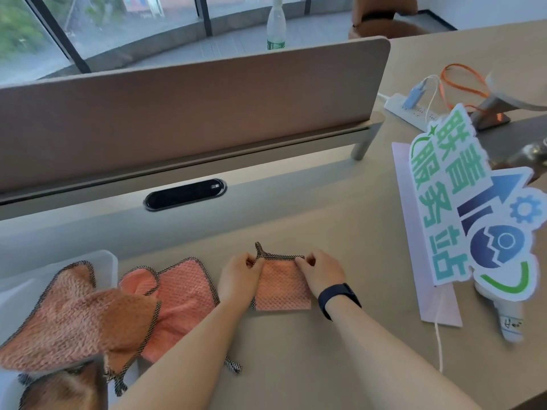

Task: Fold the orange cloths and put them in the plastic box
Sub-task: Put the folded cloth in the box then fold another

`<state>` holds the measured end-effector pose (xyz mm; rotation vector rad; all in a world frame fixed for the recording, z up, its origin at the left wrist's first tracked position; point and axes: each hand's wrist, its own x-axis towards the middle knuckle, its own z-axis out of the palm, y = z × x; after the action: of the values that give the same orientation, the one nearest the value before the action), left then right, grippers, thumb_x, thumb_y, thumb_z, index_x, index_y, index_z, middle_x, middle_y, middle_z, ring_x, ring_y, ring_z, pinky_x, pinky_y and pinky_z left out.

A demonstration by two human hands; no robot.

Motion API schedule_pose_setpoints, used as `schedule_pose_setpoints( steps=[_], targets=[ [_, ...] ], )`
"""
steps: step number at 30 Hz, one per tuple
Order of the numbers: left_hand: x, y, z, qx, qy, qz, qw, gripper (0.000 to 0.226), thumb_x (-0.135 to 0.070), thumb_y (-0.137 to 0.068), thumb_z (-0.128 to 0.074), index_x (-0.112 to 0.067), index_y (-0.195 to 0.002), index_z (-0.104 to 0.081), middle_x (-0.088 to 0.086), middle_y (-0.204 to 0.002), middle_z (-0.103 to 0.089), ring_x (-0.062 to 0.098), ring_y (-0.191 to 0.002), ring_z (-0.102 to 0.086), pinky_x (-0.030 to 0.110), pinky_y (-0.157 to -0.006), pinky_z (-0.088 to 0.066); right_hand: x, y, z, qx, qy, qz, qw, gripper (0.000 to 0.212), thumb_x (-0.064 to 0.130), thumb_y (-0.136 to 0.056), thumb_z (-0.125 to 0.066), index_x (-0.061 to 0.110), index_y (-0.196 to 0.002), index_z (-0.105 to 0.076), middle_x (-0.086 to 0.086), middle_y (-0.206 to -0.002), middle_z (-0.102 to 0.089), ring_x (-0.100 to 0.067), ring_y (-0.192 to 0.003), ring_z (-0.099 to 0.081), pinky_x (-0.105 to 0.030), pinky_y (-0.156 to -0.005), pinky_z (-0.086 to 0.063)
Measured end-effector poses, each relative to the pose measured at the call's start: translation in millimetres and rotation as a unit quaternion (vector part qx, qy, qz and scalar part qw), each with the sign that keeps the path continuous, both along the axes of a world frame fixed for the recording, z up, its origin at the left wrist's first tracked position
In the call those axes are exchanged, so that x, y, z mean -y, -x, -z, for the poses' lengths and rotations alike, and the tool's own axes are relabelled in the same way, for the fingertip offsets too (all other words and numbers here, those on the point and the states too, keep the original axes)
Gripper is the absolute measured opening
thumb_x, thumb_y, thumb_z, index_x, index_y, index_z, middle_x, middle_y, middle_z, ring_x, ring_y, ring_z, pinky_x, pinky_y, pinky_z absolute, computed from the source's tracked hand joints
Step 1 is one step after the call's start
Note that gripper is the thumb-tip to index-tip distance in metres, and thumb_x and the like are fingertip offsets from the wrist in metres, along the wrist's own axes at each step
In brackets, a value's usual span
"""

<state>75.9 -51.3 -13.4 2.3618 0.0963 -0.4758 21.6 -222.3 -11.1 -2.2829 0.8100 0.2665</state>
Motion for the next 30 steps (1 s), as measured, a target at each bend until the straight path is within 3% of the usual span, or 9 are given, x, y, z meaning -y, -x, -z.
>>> schedule_pose_setpoints(
  steps=[4,8,11,17,21,25,28,30],
  targets=[
    [-7.2,12.7,-1.7,0.013,-0.003,-0.016,1.000,0.034,-0.047,-0.083,-0.061,-0.017,-0.100,-0.062,-0.001,-0.094,-0.063,0.018,-0.083,-0.059,0.030,-0.071,-0.043,-2.8,14.5,-3.7,0.022,-0.057,0.037,0.997,0.026,0.052,-0.084,-0.057,0.026,-0.085,-0.057,0.010,-0.085,-0.063,-0.010,-0.077,-0.059,-0.030,-0.067,-0.046],
    [-9.9,25.5,-1.8,-0.006,-0.043,0.009,0.999,0.042,-0.042,-0.076,-0.068,-0.013,-0.106,-0.061,0.003,-0.104,-0.060,0.022,-0.095,-0.059,0.031,-0.081,-0.045,-8.9,27.7,-1.9,0.003,-0.051,0.016,0.999,0.030,0.051,-0.081,-0.060,0.025,-0.096,-0.059,0.009,-0.094,-0.064,-0.012,-0.084,-0.060,-0.030,-0.074,-0.049],
    [-5.9,26.6,0.7,-0.004,-0.056,0.013,0.998,0.032,-0.032,-0.072,-0.068,-0.010,-0.095,-0.062,0.008,-0.100,-0.061,0.028,-0.096,-0.059,0.034,-0.082,-0.047,-14.3,24.9,-1.3,-0.021,-0.024,-0.004,0.999,0.025,0.043,-0.084,-0.059,0.022,-0.098,-0.058,0.006,-0.094,-0.061,-0.015,-0.083,-0.058,-0.029,-0.070,-0.046],
    [0.4,23.5,1.5,-0.016,-0.074,0.028,0.997,0.017,-0.028,-0.067,-0.061,-0.012,-0.064,-0.059,0.010,-0.076,-0.064,0.031,-0.074,-0.062,0.033,-0.064,-0.048,-20.2,26.3,-1.9,0.003,-0.009,-0.006,1.000,0.008,0.030,-0.082,-0.057,0.026,-0.076,-0.054,0.005,-0.080,-0.062,-0.018,-0.072,-0.059,-0.031,-0.064,-0.049],
    [-2.7,29.1,-6.7,-0.031,-0.039,0.018,0.999,0.020,-0.024,-0.068,-0.064,-0.013,-0.058,-0.050,0.002,-0.064,-0.057,0.024,-0.065,-0.054,0.029,-0.057,-0.036,-22.1,37.1,-7.0,0.023,-0.060,0.000,0.998,0.005,0.029,-0.083,-0.059,0.025,-0.085,-0.058,0.006,-0.088,-0.064,-0.016,-0.080,-0.060,-0.032,-0.071,-0.050],
    [-16.0,32.5,-25.8,-0.068,0.056,-0.004,0.996,0.018,-0.020,-0.075,-0.070,-0.018,-0.079,-0.053,-0.001,-0.077,-0.060,0.021,-0.076,-0.056,0.028,-0.065,-0.038,-28.9,46.7,-24.3,0.062,-0.106,0.010,0.992,0.007,0.026,-0.085,-0.063,0.027,-0.087,-0.056,0.007,-0.088,-0.063,-0.015,-0.082,-0.059,-0.027,-0.070,-0.044],
    [-41.4,31.7,-47.2,-0.079,0.178,-0.054,0.979,0.039,-0.015,-0.074,-0.076,-0.018,-0.106,-0.054,0.003,-0.101,-0.067,0.018,-0.088,-0.064,0.029,-0.075,-0.050,-40.7,44.6,-45.7,0.099,-0.124,0.002,0.987,0.010,0.025,-0.084,-0.066,0.026,-0.086,-0.056,0.011,-0.083,-0.061,-0.012,-0.079,-0.058,-0.022,-0.064,-0.040],
    [-66.5,33.8,-70.3,-0.059,0.241,-0.076,0.966,0.051,-0.015,-0.075,-0.076,-0.024,-0.118,-0.051,0.001,-0.106,-0.066,0.016,-0.093,-0.064,0.031,-0.076,-0.054,-57.1,40.0,-65.1,0.132,-0.138,-0.010,0.982,0.013,0.022,-0.083,-0.069,0.025,-0.088,-0.057,0.010,-0.084,-0.062,-0.010,-0.078,-0.058,-0.017,-0.061,-0.039]
  ],
)
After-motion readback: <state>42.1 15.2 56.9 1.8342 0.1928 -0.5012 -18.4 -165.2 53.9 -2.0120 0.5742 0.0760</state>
